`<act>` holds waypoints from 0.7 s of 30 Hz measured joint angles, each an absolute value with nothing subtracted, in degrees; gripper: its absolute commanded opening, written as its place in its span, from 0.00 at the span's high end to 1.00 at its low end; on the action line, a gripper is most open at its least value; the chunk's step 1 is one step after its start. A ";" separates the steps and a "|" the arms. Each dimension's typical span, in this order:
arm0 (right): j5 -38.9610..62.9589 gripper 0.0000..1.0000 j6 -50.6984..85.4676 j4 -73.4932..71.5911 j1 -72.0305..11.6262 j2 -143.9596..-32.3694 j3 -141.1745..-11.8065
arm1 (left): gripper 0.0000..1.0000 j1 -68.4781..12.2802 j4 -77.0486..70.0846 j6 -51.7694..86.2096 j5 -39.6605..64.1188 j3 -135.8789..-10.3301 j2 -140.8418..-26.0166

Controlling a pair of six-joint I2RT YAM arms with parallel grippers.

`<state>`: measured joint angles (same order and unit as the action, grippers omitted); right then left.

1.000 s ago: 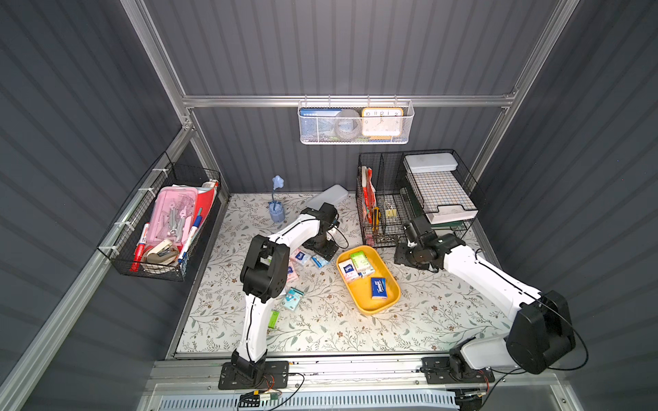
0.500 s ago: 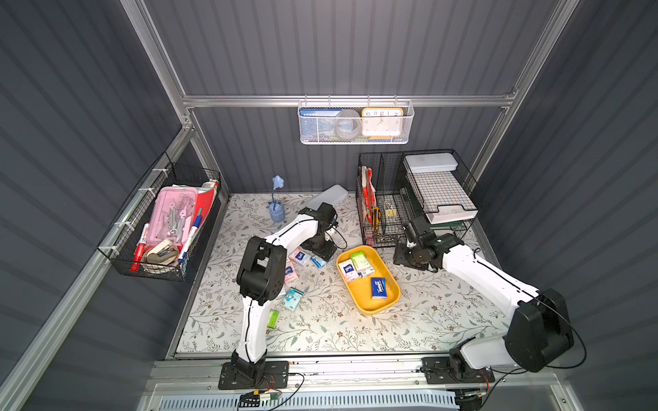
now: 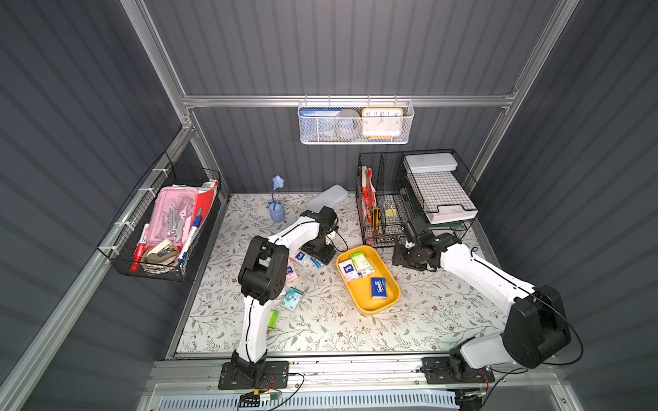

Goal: Put the pocket tissues into the storage box
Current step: Pick up the pocket tissues from the center of the board.

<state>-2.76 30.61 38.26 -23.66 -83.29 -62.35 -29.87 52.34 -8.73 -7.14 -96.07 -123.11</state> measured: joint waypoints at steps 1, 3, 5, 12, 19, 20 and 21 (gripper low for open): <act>-2.79 0.39 30.61 38.26 -23.66 -83.29 -62.48 | 0.26 -30.04 52.25 -8.64 -7.31 -96.09 -123.55; -2.81 0.39 30.59 38.20 -23.66 -83.26 -62.59 | 0.25 -30.30 52.25 -8.62 -7.46 -96.09 -124.11; -2.81 0.39 30.59 38.24 -23.66 -83.26 -62.59 | 0.25 -30.57 52.07 -8.60 -7.60 -96.07 -124.36; -2.83 0.39 30.61 38.24 -23.66 -83.26 -62.59 | 0.39 -31.16 51.03 -7.68 -7.77 -96.05 -124.38; -3.03 0.39 30.61 38.24 -23.66 -83.13 -62.59 | 0.53 -31.18 50.61 -6.37 -7.77 -96.27 -124.51; -3.07 0.39 30.61 38.24 -23.66 -83.05 -62.59 | 0.53 -31.18 50.63 -5.91 -7.77 -96.44 -124.51; -3.20 0.39 30.61 38.22 -23.66 -82.94 -62.59 | 0.54 -31.18 50.78 -5.39 -7.77 -96.75 -124.51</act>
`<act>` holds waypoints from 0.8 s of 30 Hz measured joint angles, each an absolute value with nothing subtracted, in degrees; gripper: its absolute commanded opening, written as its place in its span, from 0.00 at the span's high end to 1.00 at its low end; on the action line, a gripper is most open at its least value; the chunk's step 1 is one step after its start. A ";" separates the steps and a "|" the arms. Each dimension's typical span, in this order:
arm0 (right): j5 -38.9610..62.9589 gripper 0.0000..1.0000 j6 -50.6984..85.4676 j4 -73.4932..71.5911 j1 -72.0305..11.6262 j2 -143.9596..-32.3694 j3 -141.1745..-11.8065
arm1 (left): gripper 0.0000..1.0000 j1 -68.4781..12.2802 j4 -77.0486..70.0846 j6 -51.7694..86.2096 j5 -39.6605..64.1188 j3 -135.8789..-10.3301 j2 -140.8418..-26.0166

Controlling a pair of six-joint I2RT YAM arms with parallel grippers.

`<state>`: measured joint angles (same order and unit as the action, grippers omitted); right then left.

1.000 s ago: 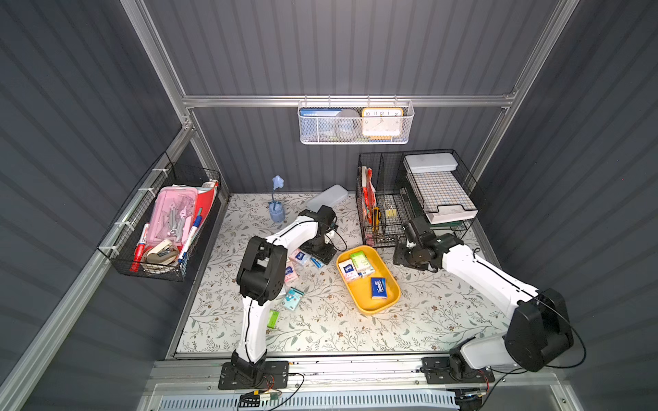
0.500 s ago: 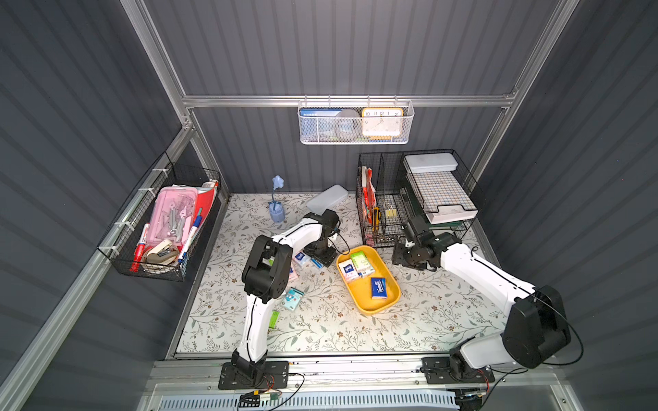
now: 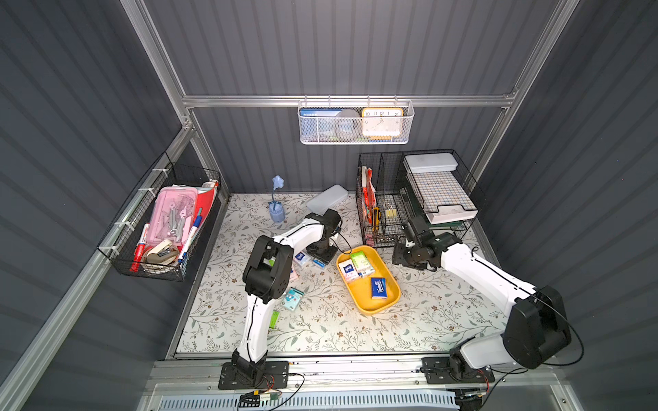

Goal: Put the pocket tissues into the storage box
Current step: Pick up the pocket tissues from the center of the board.

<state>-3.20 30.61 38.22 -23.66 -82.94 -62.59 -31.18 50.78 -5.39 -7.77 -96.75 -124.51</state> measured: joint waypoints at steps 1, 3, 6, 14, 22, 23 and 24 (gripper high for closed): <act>-3.25 0.39 30.61 38.20 -23.66 -82.85 -62.59 | 0.56 -31.18 51.03 -4.75 -7.77 -97.12 -124.51; -3.42 0.39 30.61 38.13 -23.66 -82.67 -62.57 | 0.58 -31.18 51.68 -3.36 -7.79 -97.95 -124.49; -3.68 0.39 30.79 37.52 -23.66 -82.19 -62.22 | 0.58 -31.18 52.66 -0.40 -7.70 -98.52 -123.87; -3.86 0.39 31.11 36.25 -23.66 -80.55 -60.80 | 0.58 -31.70 55.64 12.88 -5.85 -95.79 -116.31; -3.90 0.39 31.73 35.35 -23.66 -77.49 -59.55 | 0.57 -36.53 58.06 25.10 -7.18 -95.18 -110.41; -3.90 0.39 31.92 35.24 -23.66 -77.12 -59.42 | 0.57 -37.10 58.11 26.20 -7.01 -95.15 -110.10; -3.90 0.39 32.01 35.03 -23.66 -76.64 -59.18 | 0.57 -37.98 58.06 27.68 -6.44 -95.13 -109.67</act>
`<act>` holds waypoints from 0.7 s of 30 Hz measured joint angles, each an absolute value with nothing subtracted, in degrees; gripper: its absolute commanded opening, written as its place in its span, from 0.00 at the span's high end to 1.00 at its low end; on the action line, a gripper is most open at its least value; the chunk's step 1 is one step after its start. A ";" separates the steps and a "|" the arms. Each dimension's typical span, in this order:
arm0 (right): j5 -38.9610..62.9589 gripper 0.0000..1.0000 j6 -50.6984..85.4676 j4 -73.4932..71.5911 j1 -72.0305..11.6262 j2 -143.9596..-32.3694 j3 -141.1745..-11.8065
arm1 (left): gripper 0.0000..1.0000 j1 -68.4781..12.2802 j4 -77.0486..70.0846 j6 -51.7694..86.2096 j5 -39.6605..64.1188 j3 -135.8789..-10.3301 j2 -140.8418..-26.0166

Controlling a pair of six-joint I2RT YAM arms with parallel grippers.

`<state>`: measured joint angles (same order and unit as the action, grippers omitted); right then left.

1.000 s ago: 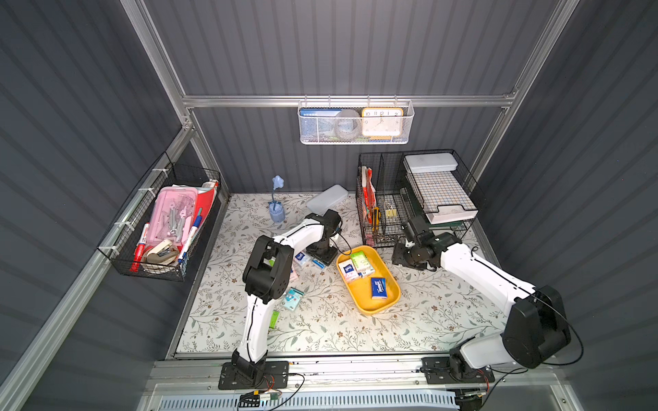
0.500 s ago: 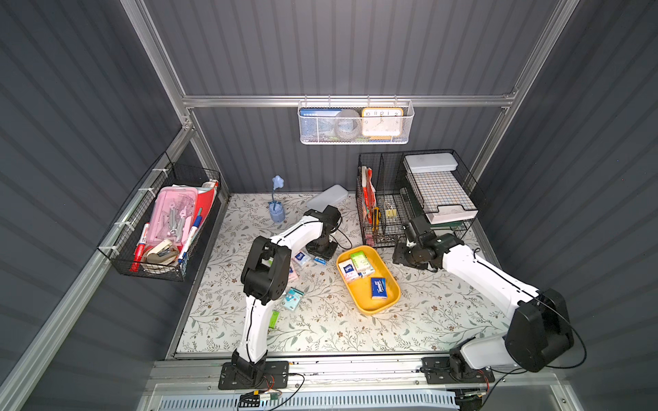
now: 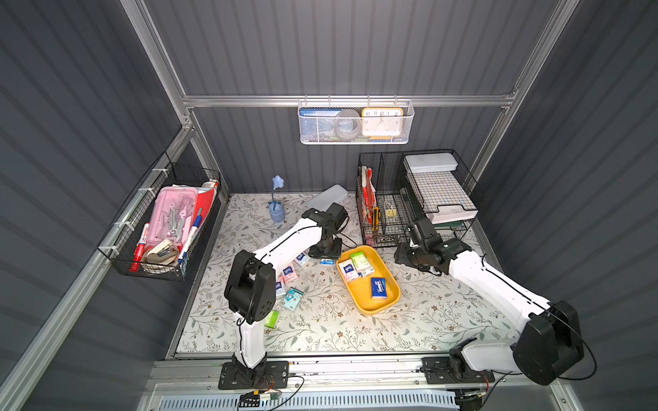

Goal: Put the pocket tissues into the storage box
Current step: Pick up the pocket tissues from the center of the board, then place the pocket tissues in the storage box.

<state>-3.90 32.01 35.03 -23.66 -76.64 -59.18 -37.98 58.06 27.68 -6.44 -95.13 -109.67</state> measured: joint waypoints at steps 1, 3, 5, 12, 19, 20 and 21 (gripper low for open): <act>-3.92 0.39 32.10 34.72 -23.66 -76.18 -58.85 | 0.57 -38.85 57.93 29.08 -5.87 -95.09 -109.27; -4.08 0.39 32.10 34.39 -23.66 -75.64 -58.39 | 0.57 -40.75 57.54 31.73 -4.40 -95.09 -108.66; -4.21 0.39 32.10 34.26 -23.66 -75.35 -58.28 | 0.57 -43.33 56.58 34.65 -2.96 -95.09 -108.36; -4.34 0.39 32.18 33.85 -23.66 -73.10 -57.67 | 0.57 -53.69 52.95 43.55 1.34 -95.61 -109.27; -4.34 0.39 32.47 33.58 -23.66 -70.76 -56.34 | 0.55 -57.91 50.72 48.73 3.42 -96.84 -113.38; -4.36 0.39 32.47 33.50 -23.66 -70.57 -56.16 | 0.55 -58.02 50.83 48.97 3.40 -97.76 -114.30; -4.43 0.39 32.49 33.34 -23.62 -70.35 -55.94 | 0.54 -58.24 50.85 49.12 3.40 -98.98 -115.55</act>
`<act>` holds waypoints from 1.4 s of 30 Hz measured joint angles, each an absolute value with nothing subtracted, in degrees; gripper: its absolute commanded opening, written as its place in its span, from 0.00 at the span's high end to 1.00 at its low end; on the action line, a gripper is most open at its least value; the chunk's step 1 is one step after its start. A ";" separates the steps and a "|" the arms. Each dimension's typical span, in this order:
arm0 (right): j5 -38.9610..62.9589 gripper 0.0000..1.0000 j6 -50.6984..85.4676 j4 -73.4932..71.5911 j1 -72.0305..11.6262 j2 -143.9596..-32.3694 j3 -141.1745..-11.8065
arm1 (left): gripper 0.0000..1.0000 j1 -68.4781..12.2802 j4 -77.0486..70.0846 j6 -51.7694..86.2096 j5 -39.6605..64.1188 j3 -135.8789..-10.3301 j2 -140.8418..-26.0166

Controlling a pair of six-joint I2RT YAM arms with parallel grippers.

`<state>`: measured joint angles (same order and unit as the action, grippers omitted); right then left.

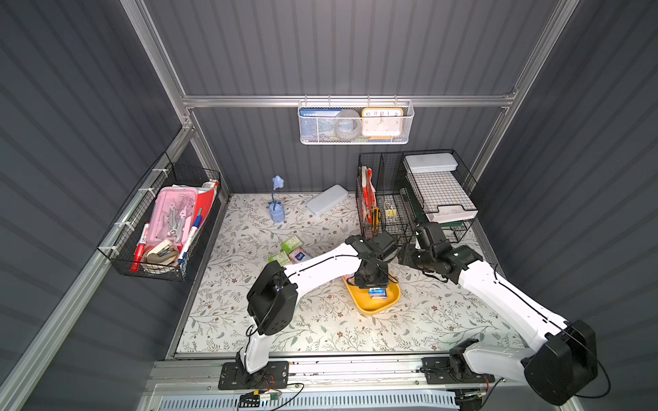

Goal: Put the pocket tissues into the storage box
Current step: Place the pocket tissues in the storage box.

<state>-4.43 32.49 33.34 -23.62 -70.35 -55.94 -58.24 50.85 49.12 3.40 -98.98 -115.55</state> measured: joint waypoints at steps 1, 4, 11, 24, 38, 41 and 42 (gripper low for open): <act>-4.54 0.39 32.51 33.15 -23.59 -70.00 -55.61 | 0.54 -58.43 50.96 49.17 3.36 -100.22 -116.79; -4.86 0.39 32.53 32.95 -23.44 -68.40 -54.48 | 0.52 -59.29 52.75 49.15 2.63 -104.92 -120.55; -5.61 0.39 32.53 32.69 -23.14 -65.56 -53.23 | 0.50 -60.36 55.59 49.54 -0.99 -108.84 -123.70; -5.85 0.38 32.53 32.62 -22.48 -64.62 -53.12 | 0.27 -60.29 56.90 50.22 -2.87 -110.19 -125.43; -4.93 0.39 32.05 32.62 -22.44 -65.56 -53.45 | 0.27 -60.18 58.46 50.17 -5.28 -111.31 -124.99; -3.44 0.39 32.01 32.64 -22.44 -67.31 -54.68 | 0.27 -59.68 60.25 49.28 -7.77 -113.75 -124.75; -2.66 0.39 31.97 32.71 -22.44 -68.12 -55.40 | 0.27 -59.33 60.62 48.82 -8.71 -114.06 -124.20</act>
